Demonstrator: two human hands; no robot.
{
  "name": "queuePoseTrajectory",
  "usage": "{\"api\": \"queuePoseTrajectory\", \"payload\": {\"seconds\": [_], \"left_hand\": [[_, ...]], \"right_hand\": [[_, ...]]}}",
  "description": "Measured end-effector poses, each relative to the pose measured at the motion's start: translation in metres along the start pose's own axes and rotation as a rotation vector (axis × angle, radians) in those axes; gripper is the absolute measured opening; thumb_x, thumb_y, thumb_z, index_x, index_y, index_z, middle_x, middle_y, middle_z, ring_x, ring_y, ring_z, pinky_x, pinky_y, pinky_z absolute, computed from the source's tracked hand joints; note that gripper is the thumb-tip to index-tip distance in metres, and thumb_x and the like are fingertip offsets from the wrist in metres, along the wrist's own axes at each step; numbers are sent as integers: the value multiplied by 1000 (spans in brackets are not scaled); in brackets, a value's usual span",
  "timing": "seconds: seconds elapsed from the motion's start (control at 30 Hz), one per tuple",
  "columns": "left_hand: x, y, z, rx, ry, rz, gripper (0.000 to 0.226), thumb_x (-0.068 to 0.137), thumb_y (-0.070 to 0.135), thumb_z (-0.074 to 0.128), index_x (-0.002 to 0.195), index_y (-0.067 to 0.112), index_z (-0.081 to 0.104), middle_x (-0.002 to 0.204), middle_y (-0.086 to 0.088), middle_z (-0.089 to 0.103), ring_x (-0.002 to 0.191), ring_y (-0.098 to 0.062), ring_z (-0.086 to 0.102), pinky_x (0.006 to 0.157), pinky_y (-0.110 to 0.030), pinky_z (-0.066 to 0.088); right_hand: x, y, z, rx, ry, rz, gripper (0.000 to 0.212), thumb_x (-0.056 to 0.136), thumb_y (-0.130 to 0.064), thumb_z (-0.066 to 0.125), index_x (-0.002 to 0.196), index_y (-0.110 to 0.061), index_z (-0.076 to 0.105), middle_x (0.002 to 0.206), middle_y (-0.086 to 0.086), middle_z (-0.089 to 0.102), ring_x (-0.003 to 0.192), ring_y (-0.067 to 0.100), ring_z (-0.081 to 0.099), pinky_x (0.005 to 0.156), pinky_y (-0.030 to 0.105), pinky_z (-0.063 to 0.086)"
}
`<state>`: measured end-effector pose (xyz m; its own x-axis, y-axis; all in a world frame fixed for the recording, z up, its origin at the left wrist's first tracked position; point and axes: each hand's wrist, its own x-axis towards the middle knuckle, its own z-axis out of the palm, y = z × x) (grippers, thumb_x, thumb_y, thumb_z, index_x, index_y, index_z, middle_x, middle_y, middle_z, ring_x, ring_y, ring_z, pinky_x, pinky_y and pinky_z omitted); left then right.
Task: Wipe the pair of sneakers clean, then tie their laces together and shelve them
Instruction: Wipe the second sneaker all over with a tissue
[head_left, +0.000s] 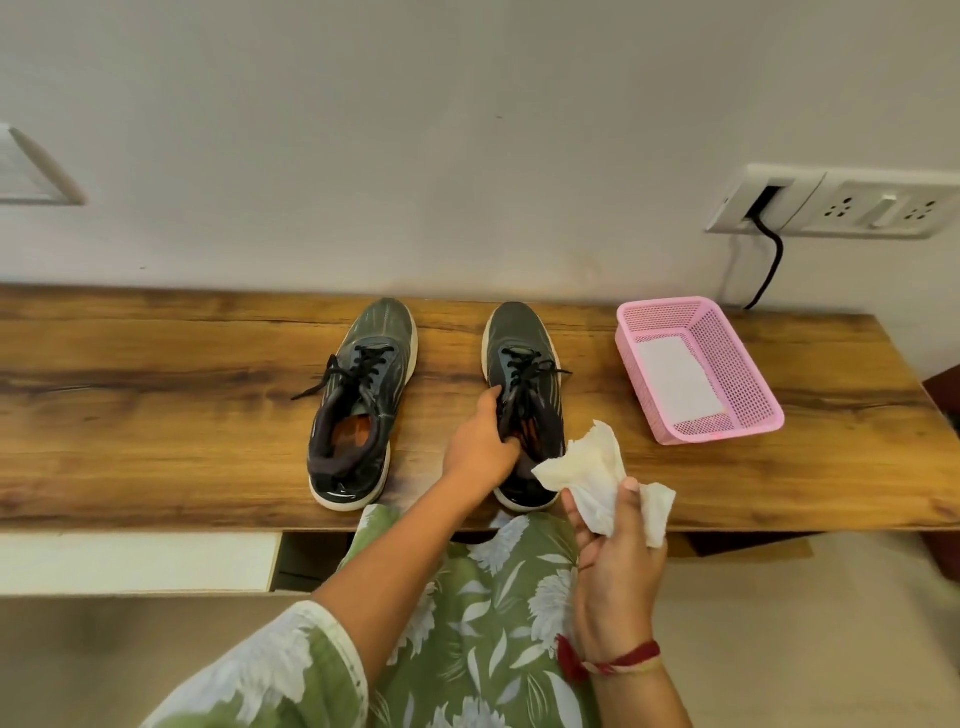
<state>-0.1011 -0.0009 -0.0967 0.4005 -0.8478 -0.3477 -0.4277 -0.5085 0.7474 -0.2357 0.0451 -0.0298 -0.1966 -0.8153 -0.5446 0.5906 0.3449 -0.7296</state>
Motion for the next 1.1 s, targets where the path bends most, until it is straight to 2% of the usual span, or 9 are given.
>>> {"api": "queuePoseTrajectory", "payload": {"seconds": [0.13,0.23,0.33,0.5,0.57,0.7,0.87,1.0,1.1], "left_hand": [[1,3,0,96,7,24,67,88,17,56,146,24,24,124,-8,59,106,-29,59,83,-40,51],[1,7,-3,247,109,136,60,89,24,59,141,22,30,132,-7,48,107,-29,58,80,-41,52],[10,14,-8,307,158,263,65,88,19,60,144,23,27,141,-7,38,107,-31,58,76,-43,53],[18,21,-5,430,140,378,59,90,16,53,144,28,33,138,-6,43,107,-31,56,76,-44,53],[19,21,-4,428,138,376,54,91,16,53,142,26,38,131,-7,48,107,-31,56,76,-42,50],[21,24,-2,398,125,384,51,92,18,54,140,23,40,125,-9,51,105,-33,55,77,-42,49],[29,30,1,422,93,413,45,98,25,46,143,25,38,127,-11,50,105,-35,55,79,-44,50],[38,31,-4,284,-12,413,51,99,26,47,147,18,34,140,-12,48,122,-33,49,96,-42,44],[35,25,-16,134,-119,393,58,96,25,54,148,14,32,145,-12,44,132,-28,42,105,-37,36]], "right_hand": [[9,-1,14,39,-1,-35,7,95,-22,50,101,-23,53,107,2,62,96,14,63,77,34,56],[17,-1,29,72,-5,-84,8,96,-20,49,100,-25,54,106,0,62,95,12,63,78,33,57],[20,1,37,64,-13,-132,9,97,-20,48,97,-26,54,99,-4,63,87,8,66,78,30,57],[11,11,37,-26,25,-188,12,97,-20,47,93,-28,55,88,-12,64,77,-1,67,75,25,56],[10,16,33,-53,47,-202,12,97,-21,48,91,-29,55,84,-13,65,77,0,66,78,27,56],[14,19,29,-99,54,-221,8,96,-25,49,93,-31,53,92,-11,62,84,5,64,78,24,55],[29,10,38,-129,6,-271,9,98,-22,47,94,-28,53,93,-8,62,80,2,65,74,21,56],[44,2,46,-158,8,-279,9,98,-21,47,106,-19,51,90,-8,61,72,1,65,63,18,55],[52,-5,49,-186,-21,-293,12,97,-22,49,108,-26,48,92,-11,61,78,3,64,75,27,56]]}}
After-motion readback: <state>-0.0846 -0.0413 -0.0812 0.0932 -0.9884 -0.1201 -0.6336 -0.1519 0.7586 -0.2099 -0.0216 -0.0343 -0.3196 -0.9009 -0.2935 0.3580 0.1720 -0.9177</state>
